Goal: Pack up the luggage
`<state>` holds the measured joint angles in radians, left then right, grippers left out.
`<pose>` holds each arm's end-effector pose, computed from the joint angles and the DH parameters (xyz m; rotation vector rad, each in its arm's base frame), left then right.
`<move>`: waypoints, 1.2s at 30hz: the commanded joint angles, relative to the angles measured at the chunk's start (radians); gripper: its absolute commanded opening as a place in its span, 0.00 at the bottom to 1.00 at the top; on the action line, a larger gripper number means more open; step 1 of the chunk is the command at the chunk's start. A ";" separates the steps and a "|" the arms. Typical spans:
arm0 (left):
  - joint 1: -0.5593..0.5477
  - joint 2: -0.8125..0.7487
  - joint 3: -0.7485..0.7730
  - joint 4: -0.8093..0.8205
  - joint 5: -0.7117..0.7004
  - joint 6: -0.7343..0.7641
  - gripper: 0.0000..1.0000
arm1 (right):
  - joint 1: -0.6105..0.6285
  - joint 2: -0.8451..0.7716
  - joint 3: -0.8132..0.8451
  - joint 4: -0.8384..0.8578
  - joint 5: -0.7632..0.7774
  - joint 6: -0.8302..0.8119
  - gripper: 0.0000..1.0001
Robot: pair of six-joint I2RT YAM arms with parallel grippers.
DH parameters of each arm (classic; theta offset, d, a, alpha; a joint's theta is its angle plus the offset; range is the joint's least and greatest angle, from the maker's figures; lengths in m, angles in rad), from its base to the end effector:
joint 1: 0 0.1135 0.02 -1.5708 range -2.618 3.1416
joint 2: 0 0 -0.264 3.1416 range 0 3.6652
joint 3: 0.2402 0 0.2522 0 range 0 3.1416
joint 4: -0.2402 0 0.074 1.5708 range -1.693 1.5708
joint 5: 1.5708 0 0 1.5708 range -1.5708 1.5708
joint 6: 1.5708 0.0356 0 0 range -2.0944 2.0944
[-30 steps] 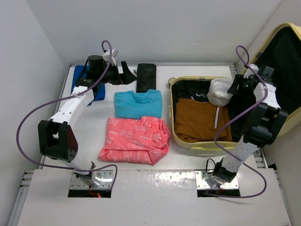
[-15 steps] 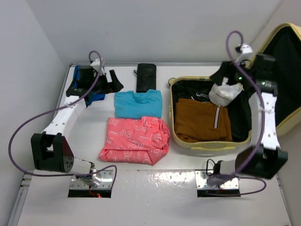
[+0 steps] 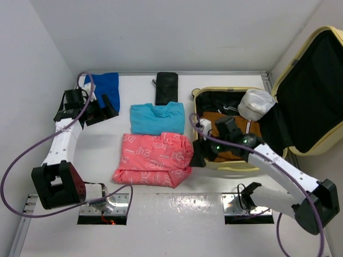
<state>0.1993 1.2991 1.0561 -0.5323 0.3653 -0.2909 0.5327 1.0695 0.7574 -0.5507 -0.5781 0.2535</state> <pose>0.2750 0.0426 0.2920 -0.3888 2.2972 -0.4733 0.1729 0.1245 0.2480 -0.6217 2.4445 1.0436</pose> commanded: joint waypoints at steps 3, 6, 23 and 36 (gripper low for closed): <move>0.020 -0.070 -0.042 -0.054 0.098 0.091 1.00 | 0.162 -0.026 -0.058 0.224 0.288 0.205 0.77; 0.020 -0.089 -0.051 -0.069 0.107 0.118 1.00 | 0.231 0.007 -0.070 0.235 0.366 0.260 0.77; 0.038 -0.224 -0.102 -0.080 0.005 0.094 1.00 | 0.348 0.435 0.200 -0.061 0.667 0.593 0.80; 0.097 -0.057 -0.087 -0.204 0.323 0.291 1.00 | 0.289 0.716 0.304 -0.094 0.548 0.610 0.80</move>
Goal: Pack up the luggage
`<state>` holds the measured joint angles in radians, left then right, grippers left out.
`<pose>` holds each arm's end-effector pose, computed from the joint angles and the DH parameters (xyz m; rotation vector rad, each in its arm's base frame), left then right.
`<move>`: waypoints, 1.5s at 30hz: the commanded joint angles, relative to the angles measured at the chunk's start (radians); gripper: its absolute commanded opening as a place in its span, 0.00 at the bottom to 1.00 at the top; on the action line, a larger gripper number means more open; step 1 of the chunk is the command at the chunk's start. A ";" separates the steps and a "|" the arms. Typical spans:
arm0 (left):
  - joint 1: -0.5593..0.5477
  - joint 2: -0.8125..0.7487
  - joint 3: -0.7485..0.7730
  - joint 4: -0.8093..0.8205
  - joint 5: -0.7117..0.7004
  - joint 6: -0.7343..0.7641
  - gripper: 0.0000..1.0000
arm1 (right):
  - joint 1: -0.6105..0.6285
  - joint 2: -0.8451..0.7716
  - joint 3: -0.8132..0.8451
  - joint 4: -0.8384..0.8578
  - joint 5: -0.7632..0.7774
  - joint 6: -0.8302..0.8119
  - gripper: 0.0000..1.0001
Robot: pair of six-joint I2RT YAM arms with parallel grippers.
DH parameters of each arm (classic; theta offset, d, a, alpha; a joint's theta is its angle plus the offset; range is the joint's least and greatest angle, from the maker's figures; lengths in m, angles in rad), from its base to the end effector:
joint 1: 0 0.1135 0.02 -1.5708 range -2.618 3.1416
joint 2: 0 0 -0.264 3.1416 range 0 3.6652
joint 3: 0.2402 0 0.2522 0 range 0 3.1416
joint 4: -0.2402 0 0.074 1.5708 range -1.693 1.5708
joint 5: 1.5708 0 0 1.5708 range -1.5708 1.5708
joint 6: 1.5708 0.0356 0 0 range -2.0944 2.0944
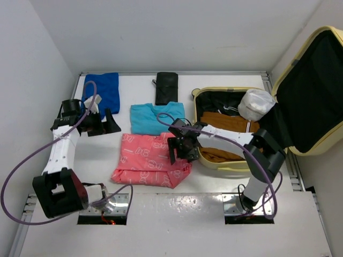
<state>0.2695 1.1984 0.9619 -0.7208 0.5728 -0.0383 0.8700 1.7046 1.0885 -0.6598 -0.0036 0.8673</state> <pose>0.2326 0.0442 0.2754 -0.1470 2.4110 -0.6157 0.2073 0.2459 0.1777 -0.0047 2.9351 0.3362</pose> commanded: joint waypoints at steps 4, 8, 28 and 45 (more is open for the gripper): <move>0.097 0.136 0.008 -0.039 0.160 0.038 0.98 | -0.052 0.128 -0.033 0.110 -0.079 -0.049 0.59; 0.145 0.181 0.008 -0.019 0.160 0.038 0.98 | -0.051 0.153 -0.016 0.137 -0.082 -0.093 0.14; 0.166 0.156 -0.023 0.130 0.180 0.008 0.97 | 0.030 -0.243 0.123 0.183 -0.001 -0.666 0.00; 0.119 0.156 -0.078 0.262 0.170 -0.054 0.97 | 0.034 -0.690 0.229 -0.029 0.106 -1.302 0.00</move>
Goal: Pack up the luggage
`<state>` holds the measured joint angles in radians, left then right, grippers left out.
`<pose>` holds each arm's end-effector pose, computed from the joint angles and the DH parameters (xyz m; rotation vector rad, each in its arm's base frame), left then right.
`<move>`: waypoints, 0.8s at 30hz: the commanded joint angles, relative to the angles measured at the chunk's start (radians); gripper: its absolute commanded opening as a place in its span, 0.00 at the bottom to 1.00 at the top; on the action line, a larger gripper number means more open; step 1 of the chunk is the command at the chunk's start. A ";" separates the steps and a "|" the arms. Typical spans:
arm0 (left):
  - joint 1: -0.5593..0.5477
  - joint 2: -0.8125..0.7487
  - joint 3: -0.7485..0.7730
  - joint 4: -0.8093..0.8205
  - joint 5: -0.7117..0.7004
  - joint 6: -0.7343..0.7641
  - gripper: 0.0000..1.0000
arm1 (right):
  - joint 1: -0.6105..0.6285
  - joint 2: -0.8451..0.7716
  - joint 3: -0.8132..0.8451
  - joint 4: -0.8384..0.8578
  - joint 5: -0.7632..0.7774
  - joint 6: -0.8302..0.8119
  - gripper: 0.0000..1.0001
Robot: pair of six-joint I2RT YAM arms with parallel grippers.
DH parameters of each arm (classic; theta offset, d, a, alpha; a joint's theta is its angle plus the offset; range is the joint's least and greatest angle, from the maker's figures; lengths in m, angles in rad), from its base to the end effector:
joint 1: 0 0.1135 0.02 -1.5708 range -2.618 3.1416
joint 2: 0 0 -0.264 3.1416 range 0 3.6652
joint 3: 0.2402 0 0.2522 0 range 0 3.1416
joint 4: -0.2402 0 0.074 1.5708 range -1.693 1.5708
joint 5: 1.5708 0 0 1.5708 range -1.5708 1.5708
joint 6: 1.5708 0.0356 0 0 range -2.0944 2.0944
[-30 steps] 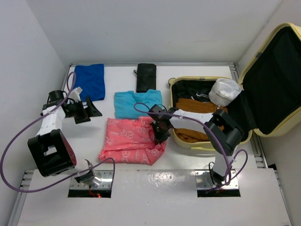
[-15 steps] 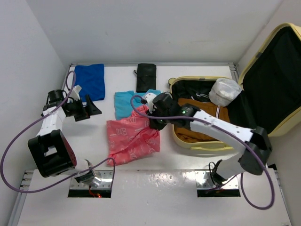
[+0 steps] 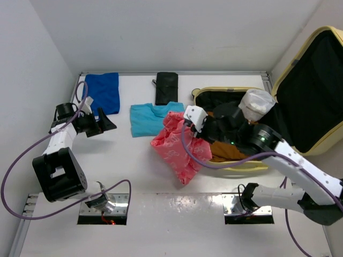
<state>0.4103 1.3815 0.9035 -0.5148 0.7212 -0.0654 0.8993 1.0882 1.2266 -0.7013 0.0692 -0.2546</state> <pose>0.2574 0.0863 0.2290 -0.2984 2.3524 -0.7552 0.1416 0.1742 0.3821 -1.1368 1.8220 0.3046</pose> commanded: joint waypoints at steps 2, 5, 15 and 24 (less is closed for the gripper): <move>-0.031 -0.027 -0.032 0.091 0.021 -0.049 0.97 | 0.001 -0.100 0.103 -0.015 0.050 -0.236 0.00; -0.042 -0.018 -0.032 0.107 0.021 -0.059 0.97 | -0.013 -0.172 0.111 -0.046 0.069 -0.446 0.00; -0.091 0.033 -0.018 0.150 0.021 -0.088 0.97 | -0.310 -0.203 0.120 -0.037 0.070 -0.644 0.00; -0.110 0.051 -0.018 0.170 0.003 -0.117 0.97 | -0.616 -0.027 0.086 -0.010 0.104 -0.329 0.00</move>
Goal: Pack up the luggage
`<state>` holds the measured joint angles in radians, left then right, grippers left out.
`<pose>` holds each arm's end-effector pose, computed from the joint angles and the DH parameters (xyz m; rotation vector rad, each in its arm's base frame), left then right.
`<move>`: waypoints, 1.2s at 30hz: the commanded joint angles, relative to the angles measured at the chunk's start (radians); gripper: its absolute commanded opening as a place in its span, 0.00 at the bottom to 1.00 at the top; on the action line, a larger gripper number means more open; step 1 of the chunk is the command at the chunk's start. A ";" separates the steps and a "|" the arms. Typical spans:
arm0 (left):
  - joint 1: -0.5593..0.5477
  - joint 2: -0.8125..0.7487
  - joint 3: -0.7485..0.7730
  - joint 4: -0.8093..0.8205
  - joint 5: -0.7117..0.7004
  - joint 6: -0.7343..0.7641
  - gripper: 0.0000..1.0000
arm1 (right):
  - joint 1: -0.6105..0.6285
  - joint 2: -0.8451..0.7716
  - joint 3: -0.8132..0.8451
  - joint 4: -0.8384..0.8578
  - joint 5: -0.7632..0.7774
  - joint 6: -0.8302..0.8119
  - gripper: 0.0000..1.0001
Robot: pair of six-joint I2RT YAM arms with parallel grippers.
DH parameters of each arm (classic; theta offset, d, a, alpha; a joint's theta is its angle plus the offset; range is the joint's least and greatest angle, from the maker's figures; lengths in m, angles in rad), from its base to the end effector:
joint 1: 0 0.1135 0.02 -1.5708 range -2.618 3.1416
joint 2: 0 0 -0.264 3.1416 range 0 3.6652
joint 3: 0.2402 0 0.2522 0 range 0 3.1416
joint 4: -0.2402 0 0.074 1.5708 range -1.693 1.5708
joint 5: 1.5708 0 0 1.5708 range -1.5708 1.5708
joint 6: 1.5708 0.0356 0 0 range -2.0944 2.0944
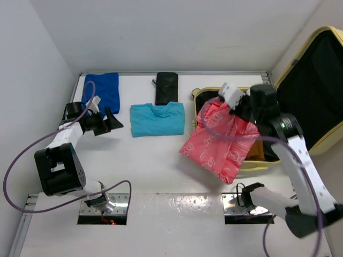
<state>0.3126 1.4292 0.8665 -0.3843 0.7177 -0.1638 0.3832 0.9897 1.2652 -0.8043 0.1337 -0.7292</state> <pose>0.2744 0.0641 0.2131 -0.2786 2.3529 -0.8235 0.1769 0.0662 0.4034 -1.0461 1.8365 -0.3479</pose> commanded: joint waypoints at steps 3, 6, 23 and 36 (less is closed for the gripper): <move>-0.012 0.004 0.009 0.039 -0.003 -0.019 0.96 | -0.305 0.194 0.138 0.056 -0.026 0.347 0.00; -0.012 -0.006 0.009 0.048 -0.003 -0.019 0.96 | -0.441 0.296 0.210 0.004 -0.066 0.555 0.00; -0.012 0.085 0.029 0.067 -0.012 -0.059 0.96 | -0.745 0.426 -0.170 -0.228 -0.365 0.772 0.04; -0.041 0.030 0.009 0.076 -0.066 -0.039 0.96 | -0.692 0.278 0.034 -0.121 -0.385 0.628 0.74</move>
<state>0.2874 1.5043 0.8665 -0.3393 0.6609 -0.2161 -0.3359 1.3861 1.2655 -0.9855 -0.1886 -0.0406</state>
